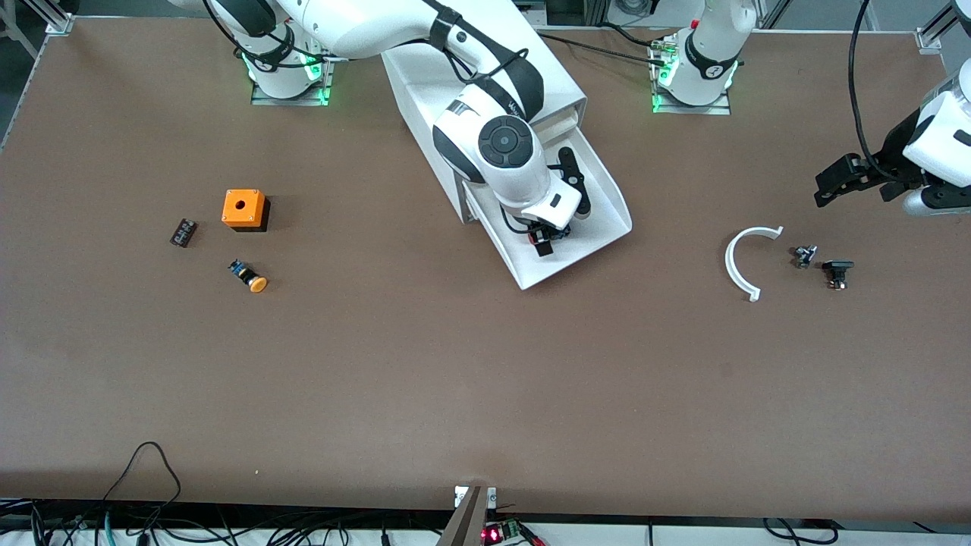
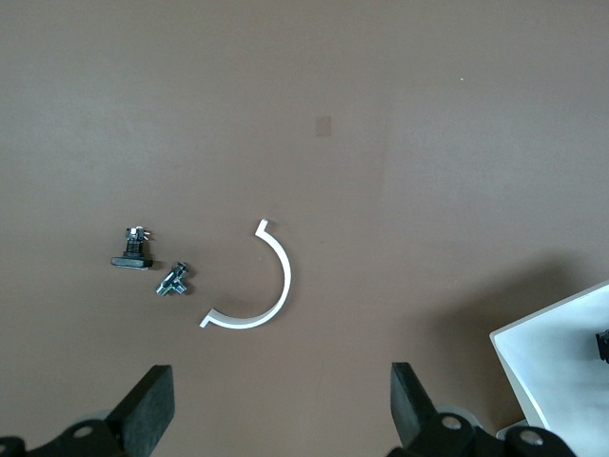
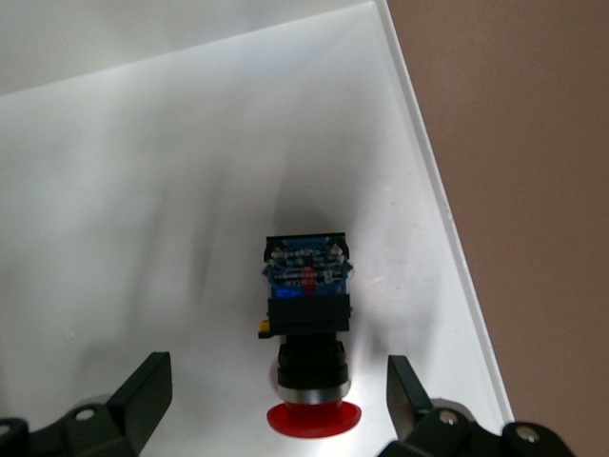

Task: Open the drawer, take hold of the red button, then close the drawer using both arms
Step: 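Grasp the red button with the right gripper and lift it out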

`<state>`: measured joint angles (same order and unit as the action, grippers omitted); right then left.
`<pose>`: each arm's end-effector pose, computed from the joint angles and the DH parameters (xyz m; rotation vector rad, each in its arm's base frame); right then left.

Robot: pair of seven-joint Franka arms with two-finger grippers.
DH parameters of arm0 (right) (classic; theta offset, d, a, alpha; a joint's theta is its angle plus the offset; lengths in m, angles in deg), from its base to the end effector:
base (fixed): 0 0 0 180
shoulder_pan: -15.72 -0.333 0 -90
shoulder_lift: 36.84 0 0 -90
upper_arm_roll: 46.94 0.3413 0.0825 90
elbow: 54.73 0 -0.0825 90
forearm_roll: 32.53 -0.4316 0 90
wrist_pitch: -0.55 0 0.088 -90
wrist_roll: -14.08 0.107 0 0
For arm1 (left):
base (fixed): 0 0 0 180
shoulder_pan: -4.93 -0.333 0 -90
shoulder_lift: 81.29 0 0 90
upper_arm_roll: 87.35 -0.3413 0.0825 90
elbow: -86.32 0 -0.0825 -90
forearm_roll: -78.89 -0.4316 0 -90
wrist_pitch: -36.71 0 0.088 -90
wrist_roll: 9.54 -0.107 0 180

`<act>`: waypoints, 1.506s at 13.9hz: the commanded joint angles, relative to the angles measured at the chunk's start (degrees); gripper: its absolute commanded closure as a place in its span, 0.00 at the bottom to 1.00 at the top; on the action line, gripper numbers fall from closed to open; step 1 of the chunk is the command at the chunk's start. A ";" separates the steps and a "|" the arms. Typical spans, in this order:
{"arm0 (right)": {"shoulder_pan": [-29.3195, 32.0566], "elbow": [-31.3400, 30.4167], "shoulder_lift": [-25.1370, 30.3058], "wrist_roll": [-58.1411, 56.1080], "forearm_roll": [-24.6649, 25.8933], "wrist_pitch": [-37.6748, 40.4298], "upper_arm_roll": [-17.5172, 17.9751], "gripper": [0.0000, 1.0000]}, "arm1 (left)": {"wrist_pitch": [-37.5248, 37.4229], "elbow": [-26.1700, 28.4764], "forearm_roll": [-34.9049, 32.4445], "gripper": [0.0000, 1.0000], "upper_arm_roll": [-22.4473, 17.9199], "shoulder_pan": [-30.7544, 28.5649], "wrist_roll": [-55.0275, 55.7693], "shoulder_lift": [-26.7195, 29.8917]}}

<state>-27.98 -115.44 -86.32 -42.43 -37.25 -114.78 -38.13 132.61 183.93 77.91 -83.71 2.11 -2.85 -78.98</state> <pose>0.5445 0.6449 0.3276 -1.8205 -2.3226 -0.1560 0.5951 -0.0075 0.6135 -3.1187 -0.1573 -0.0182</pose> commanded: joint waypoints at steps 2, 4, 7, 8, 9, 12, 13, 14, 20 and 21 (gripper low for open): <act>-2.18 2.18 -1.49 1.04 0.41 0.80 -2.31 0.03 | -0.88 -1.81 -1.31 0.00 -0.22 0.18 -1.24 -0.99; -2.27 2.18 -1.50 1.04 0.59 1.41 -2.40 0.17 | -0.88 -1.81 -1.22 0.00 -0.22 0.18 -1.24 -0.99; -2.27 2.18 -1.41 1.22 0.59 1.33 -2.40 0.28 | -0.88 -1.81 -1.13 0.00 -0.22 0.18 -1.24 -0.99; -2.36 2.18 -1.41 1.22 0.59 1.24 -2.40 0.33 | -0.88 -1.81 -1.22 0.00 -0.22 0.18 -1.15 -0.99; -2.36 2.18 -1.41 1.13 0.59 1.15 -2.40 0.38 | -0.88 -1.81 -1.22 0.00 -0.22 0.18 -1.15 -0.99; -2.44 2.27 -1.41 0.87 2.24 1.06 -2.23 0.57 | -0.88 -1.81 -1.22 0.00 -0.22 0.27 -0.98 -0.99; -2.71 2.27 -1.41 0.78 3.56 0.89 -2.05 0.62 | -0.88 -1.81 -1.22 0.00 -0.22 0.27 -0.98 -0.99; -2.71 2.27 -1.41 0.87 3.84 0.80 -1.96 0.65 | -0.88 -1.81 -1.22 0.00 -0.22 0.27 -0.98 -0.99; -3.24 2.27 -1.41 1.74 3.84 -0.78 -1.79 0.79 | -0.97 -1.81 -1.40 0.00 -0.22 0.27 -1.15 -0.99; -3.32 2.27 -1.23 3.05 3.84 -0.78 -1.79 0.79 | -0.97 -1.81 -1.40 0.00 -0.22 0.27 -1.15 -0.99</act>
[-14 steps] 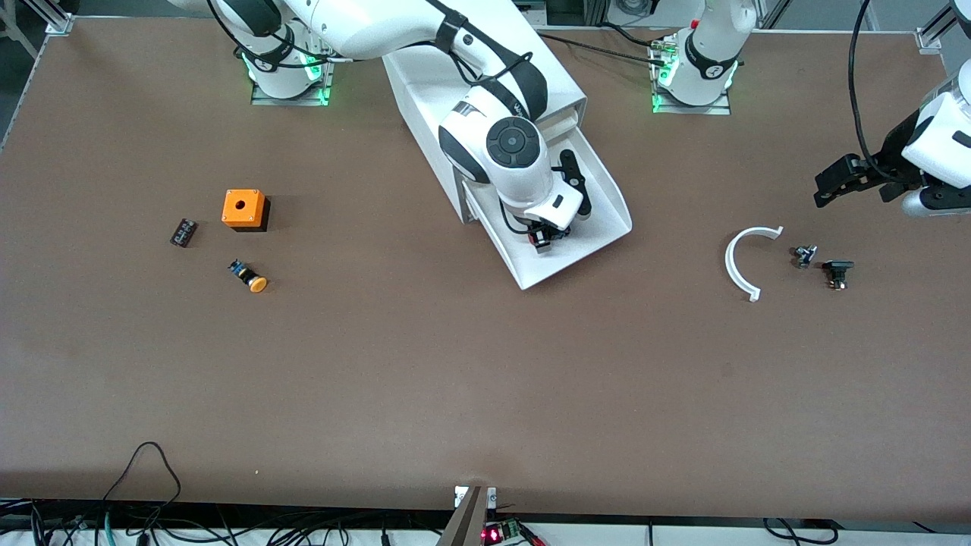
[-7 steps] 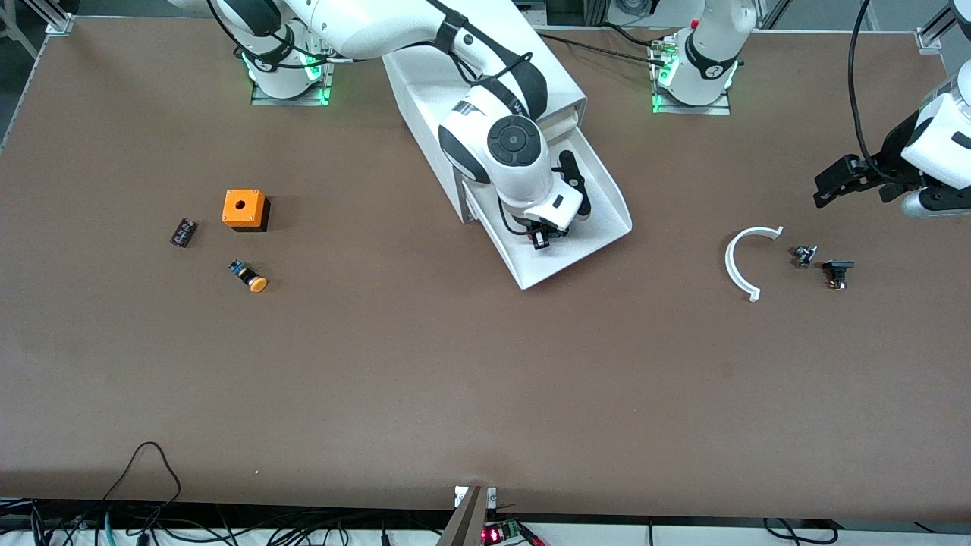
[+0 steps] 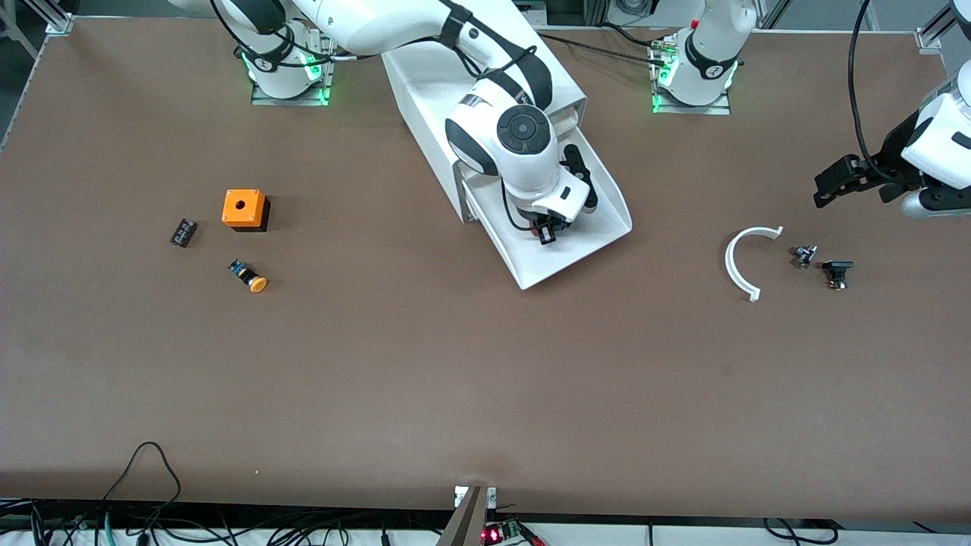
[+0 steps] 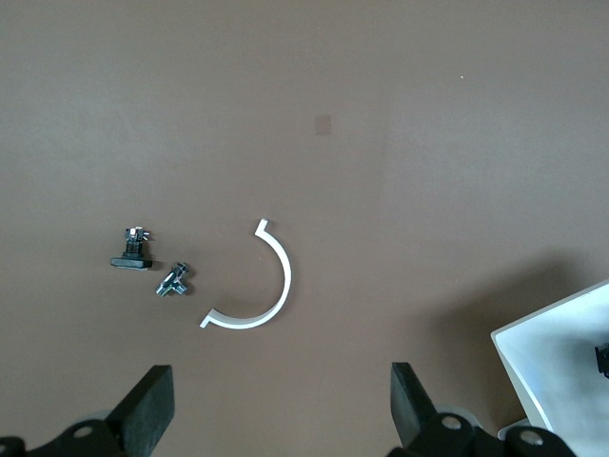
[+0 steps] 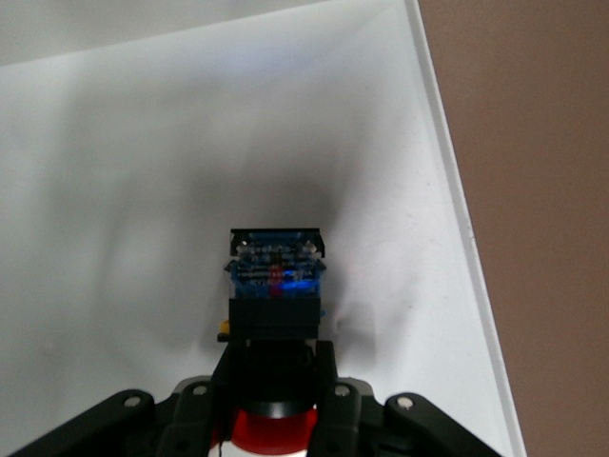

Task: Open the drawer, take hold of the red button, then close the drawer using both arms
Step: 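Grasp the red button with the right gripper and lift it out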

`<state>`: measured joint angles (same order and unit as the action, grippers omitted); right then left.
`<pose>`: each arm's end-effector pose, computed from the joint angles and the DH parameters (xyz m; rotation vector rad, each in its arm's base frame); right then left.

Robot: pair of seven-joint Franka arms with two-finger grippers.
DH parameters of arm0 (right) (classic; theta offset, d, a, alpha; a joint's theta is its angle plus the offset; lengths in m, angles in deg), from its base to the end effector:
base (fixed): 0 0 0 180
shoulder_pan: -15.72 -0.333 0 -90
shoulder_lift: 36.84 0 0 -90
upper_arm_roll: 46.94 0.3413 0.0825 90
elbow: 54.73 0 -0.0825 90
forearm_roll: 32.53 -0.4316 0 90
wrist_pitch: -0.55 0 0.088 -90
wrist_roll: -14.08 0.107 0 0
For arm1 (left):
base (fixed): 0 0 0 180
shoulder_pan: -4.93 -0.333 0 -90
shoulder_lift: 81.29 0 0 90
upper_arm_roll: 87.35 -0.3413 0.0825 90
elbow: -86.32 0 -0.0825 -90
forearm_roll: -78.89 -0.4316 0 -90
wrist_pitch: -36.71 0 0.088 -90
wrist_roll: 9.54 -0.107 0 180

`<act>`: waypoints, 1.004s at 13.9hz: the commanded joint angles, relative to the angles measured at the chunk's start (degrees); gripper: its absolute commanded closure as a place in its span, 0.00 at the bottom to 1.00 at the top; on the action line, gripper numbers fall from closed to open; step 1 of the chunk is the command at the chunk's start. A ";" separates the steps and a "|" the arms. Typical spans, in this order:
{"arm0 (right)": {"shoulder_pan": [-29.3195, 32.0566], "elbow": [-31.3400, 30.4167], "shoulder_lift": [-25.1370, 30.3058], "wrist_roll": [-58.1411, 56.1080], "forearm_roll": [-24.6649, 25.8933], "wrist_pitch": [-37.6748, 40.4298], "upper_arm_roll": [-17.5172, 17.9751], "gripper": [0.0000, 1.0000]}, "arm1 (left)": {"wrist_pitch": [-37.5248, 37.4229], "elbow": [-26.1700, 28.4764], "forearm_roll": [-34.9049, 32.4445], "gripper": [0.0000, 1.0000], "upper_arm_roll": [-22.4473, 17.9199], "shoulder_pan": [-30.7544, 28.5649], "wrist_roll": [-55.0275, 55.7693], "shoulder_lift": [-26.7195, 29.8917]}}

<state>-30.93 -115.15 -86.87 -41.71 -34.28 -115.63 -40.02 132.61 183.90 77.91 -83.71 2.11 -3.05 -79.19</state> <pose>0.5290 0.6603 0.3211 -1.8196 -2.4117 -0.1632 0.5962 -0.0075 0.6116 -3.1190 -0.1519 -0.0132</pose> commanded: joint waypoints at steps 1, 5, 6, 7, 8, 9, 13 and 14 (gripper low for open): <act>-0.46 1.97 -0.33 4.27 0.87 0.16 0.19 0.79 | -0.97 -1.78 -1.48 0.00 -0.13 0.27 -0.77 -0.78; -0.11 1.97 3.79 13.58 0.87 -0.53 0.02 0.79 | -0.97 -2.04 -1.57 0.00 0.05 0.27 -0.77 -0.87; 0.24 1.88 5.28 17.34 0.96 -0.97 -0.16 0.79 | -0.97 -2.04 -1.57 0.00 0.05 0.27 -0.69 -0.87; 0.86 1.88 6.08 21.21 1.05 -0.89 -0.51 0.79 | -0.97 -2.04 -1.57 0.00 0.05 0.27 -0.68 -0.87; 2.25 1.80 7.13 24.12 1.40 -1.15 -0.42 0.79 | -0.97 -2.04 -1.66 0.00 -0.04 0.27 -0.68 -0.95; 3.66 1.80 7.31 25.54 1.49 -2.11 -0.51 0.79 | -0.97 -2.04 -1.57 0.00 0.05 0.27 -0.68 -0.96; 8.05 -2.58 12.22 38.17 6.40 -2.74 -1.83 0.79 | -0.97 -2.04 -1.66 0.00 0.23 0.36 -0.42 -1.04; 9.81 -4.34 13.46 41.60 7.19 -3.00 -1.83 0.79 | -0.97 -2.04 -1.66 0.00 0.31 0.36 -0.25 -1.04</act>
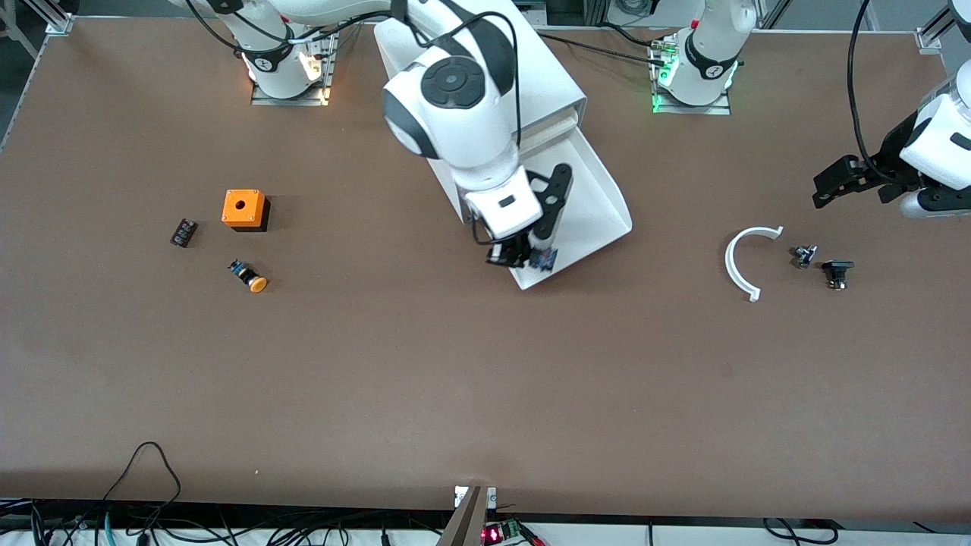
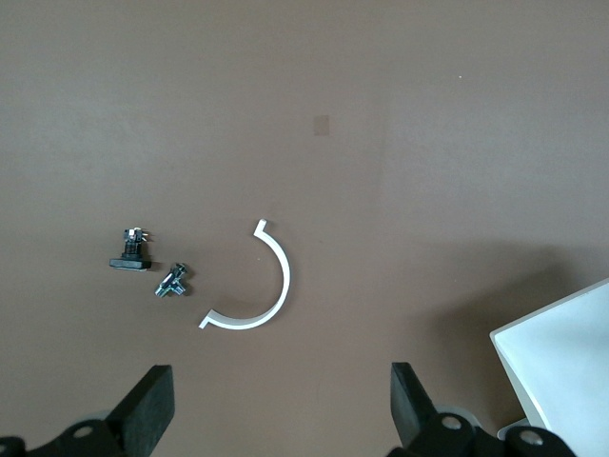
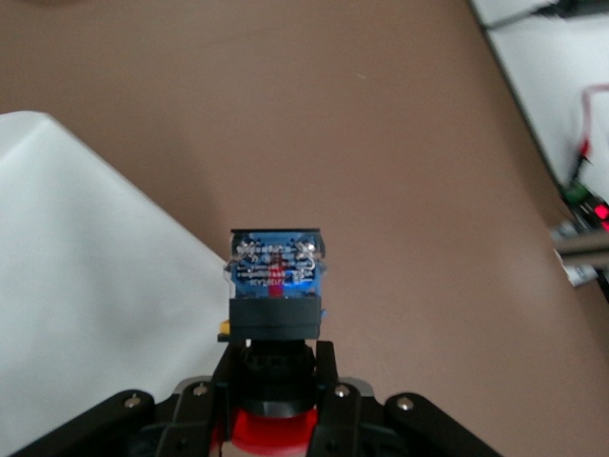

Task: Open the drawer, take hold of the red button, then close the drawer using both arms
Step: 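Carry the red button away while the left gripper pushes the drawer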

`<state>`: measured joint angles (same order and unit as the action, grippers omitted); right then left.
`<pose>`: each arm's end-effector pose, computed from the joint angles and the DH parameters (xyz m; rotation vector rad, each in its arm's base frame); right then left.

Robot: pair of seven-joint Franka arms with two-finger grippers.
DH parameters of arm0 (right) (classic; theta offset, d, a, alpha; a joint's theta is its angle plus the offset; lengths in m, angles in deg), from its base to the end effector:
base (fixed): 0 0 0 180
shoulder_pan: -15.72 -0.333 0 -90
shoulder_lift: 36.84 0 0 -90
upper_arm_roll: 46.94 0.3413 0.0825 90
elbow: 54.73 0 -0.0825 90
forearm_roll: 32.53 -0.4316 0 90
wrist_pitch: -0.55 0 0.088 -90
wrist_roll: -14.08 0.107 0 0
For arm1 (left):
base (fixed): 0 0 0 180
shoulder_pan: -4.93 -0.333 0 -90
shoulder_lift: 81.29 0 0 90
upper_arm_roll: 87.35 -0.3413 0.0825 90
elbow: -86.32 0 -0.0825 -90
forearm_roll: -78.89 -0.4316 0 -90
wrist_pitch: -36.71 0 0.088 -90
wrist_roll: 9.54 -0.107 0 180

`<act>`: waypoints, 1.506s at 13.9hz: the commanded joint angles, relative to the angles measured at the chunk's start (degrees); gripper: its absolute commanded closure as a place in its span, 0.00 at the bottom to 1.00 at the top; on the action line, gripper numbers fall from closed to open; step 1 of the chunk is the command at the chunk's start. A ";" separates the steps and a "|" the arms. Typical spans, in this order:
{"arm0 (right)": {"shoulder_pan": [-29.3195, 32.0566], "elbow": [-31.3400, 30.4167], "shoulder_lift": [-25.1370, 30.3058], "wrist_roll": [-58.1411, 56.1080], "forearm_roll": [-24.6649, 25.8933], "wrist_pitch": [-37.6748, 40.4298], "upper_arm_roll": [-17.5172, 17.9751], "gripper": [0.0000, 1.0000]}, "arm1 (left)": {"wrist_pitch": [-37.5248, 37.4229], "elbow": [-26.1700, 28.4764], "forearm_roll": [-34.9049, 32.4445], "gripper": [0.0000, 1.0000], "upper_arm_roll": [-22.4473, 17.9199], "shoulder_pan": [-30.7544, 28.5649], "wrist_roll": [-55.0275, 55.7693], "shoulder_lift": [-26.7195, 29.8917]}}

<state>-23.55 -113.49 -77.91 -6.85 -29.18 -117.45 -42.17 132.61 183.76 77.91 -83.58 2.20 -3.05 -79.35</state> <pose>0.6247 0.5654 0.4706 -2.5764 -1.6223 -0.4814 0.5971 -0.0098 0.6112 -3.1194 -0.1459 -0.0127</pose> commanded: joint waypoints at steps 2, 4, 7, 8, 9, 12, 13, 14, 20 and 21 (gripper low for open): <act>6.81 -8.63 6.08 8.17 3.77 -1.28 0.24 0.79 | -0.88 -1.91 -1.66 0.00 0.27 0.27 -0.07 -1.49; 11.03 -13.19 7.75 11.67 3.51 -1.28 0.33 0.78 | 0.69 -1.56 -1.66 0.00 0.45 0.36 0.11 -1.85; 14.56 -21.55 9.95 15.73 4.13 -1.28 0.07 0.78 | 2.88 -0.68 -1.13 0.00 1.41 0.71 6.92 -3.69; 16.05 -23.13 10.48 17.13 3.87 -1.19 -0.02 0.78 | 4.98 0.80 -0.87 0.00 2.02 0.71 10.44 -3.96; 17.89 -24.98 11.18 20.01 3.69 -0.67 -0.02 0.78 | 7.35 2.65 -0.87 0.00 2.90 1.32 12.91 -4.22; 22.11 -30.17 12.24 25.92 3.78 -0.57 -0.02 0.77 | 16.48 10.54 -0.78 0.00 5.71 1.50 20.65 -4.58; 23.60 -33.31 13.20 28.54 3.69 -0.57 -0.02 0.76 | 22.52 14.75 -0.78 0.00 7.02 1.76 25.11 -4.84; 24.58 -35.17 13.56 30.13 3.77 -1.01 -0.02 0.75 | 26.24 16.88 -0.78 0.00 8.26 1.76 27.94 -5.62; 32.13 -48.18 16.72 32.17 3.95 -10.66 0.15 0.73 | 40.22 17.96 -0.78 0.00 10.55 4.31 39.46 -16.41; 32.75 -50.37 16.90 32.17 3.95 -12.42 0.24 0.73 | 43.29 17.96 -0.87 0.00 10.47 5.27 42.00 -18.88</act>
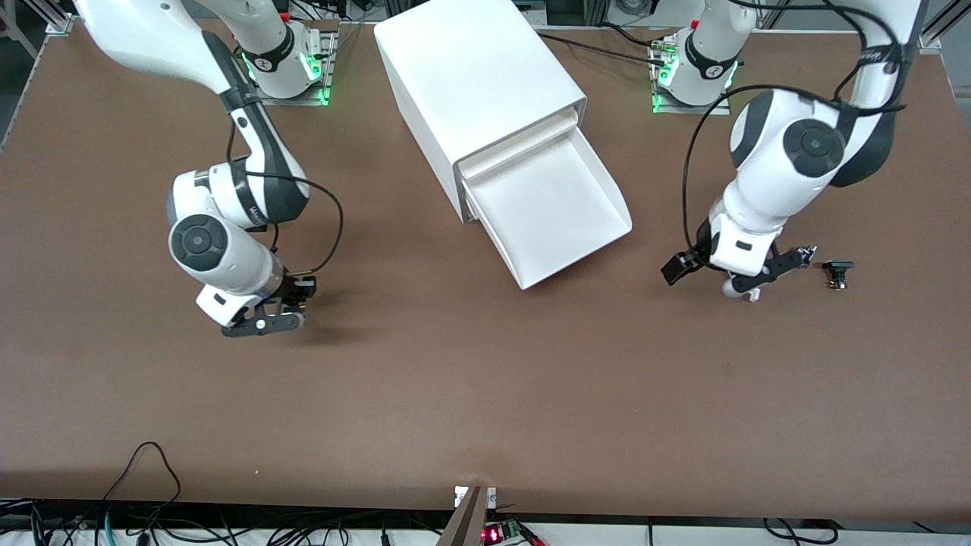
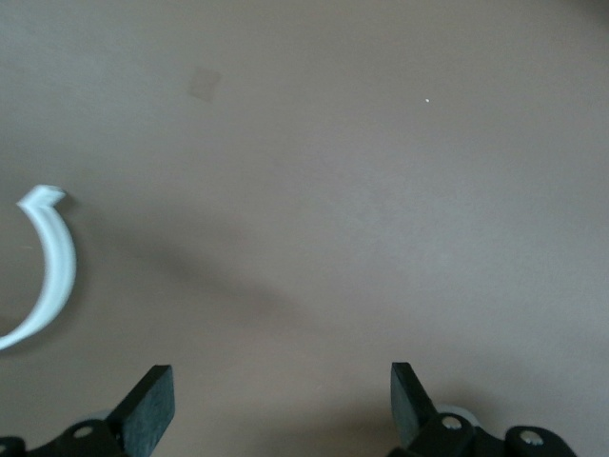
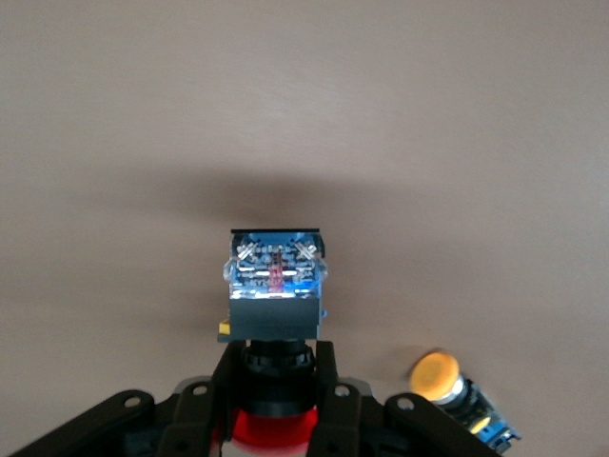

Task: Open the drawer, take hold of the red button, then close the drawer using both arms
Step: 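Carry the red button away while the left gripper pushes the drawer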

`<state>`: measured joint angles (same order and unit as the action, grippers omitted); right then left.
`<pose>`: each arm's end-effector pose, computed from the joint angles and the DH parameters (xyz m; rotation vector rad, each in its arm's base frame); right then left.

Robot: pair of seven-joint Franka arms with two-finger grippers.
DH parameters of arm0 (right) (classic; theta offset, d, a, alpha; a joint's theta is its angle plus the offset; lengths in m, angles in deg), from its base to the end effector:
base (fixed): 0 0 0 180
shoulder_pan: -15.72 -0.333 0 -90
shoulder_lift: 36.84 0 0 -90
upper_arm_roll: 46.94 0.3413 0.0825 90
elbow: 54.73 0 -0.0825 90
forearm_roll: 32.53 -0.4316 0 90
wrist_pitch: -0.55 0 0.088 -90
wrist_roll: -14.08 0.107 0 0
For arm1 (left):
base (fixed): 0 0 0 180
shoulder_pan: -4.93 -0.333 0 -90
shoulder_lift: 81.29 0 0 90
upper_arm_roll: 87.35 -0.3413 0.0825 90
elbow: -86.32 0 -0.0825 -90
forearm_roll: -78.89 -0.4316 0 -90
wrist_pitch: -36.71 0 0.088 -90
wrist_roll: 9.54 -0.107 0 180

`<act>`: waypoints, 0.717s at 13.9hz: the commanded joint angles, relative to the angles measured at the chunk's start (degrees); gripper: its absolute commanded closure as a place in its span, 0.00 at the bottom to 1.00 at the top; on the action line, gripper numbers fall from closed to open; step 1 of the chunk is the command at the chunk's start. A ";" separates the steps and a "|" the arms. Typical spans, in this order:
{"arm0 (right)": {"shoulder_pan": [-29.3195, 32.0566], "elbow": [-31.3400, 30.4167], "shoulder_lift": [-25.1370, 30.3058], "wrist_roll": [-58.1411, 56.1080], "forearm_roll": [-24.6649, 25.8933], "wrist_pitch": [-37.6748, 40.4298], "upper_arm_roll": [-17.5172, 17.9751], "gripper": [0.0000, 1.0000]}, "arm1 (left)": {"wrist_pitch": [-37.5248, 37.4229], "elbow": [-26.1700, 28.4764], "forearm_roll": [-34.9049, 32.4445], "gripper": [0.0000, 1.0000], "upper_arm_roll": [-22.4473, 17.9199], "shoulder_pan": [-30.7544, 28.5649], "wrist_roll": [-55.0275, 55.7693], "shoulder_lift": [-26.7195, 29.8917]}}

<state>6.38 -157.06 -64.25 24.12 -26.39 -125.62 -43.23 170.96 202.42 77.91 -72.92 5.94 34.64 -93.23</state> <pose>0.6799 0.1504 0.2739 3.0703 0.1723 -0.0745 0.6191 -0.1660 0.3561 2.9544 0.7521 0.1234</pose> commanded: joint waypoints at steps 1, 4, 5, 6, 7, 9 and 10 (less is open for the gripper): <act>3.10 -9.26 3.41 1.29 1.07 -7.05 1.21 0.73 | 7.06 -0.70 -0.87 0.00 -0.19 2.50 7.12 -6.67; 3.19 -15.95 3.50 1.38 1.07 -14.97 1.38 0.73 | 8.04 -0.70 -1.04 0.00 -0.37 5.14 12.76 -8.80; 3.10 -17.88 3.50 2.16 1.42 -17.16 1.73 0.73 | 8.22 -0.53 -1.13 0.00 -0.28 5.93 13.90 -8.89; 3.10 -19.38 3.50 3.13 1.51 -19.45 2.08 0.73 | 8.40 0.25 -1.13 0.00 -0.28 6.72 15.13 -8.89; 3.10 -19.83 3.42 3.22 1.51 -20.17 2.26 0.66 | 8.40 0.87 -1.05 0.00 -0.19 7.25 16.28 -8.63; 3.10 -19.40 3.68 3.23 1.34 -19.48 2.26 0.00 | 8.40 3.24 -0.87 0.00 -0.02 7.87 17.08 -7.40; 3.10 -18.44 4.11 2.88 0.99 -18.25 2.26 0.00 | 8.40 4.30 -0.78 0.00 0.77 8.04 17.17 -6.70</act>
<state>8.96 -174.82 -63.01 25.86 -26.37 -144.89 -41.47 179.30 203.55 77.91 -72.73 13.52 50.13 -102.48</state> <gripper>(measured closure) 0.551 0.000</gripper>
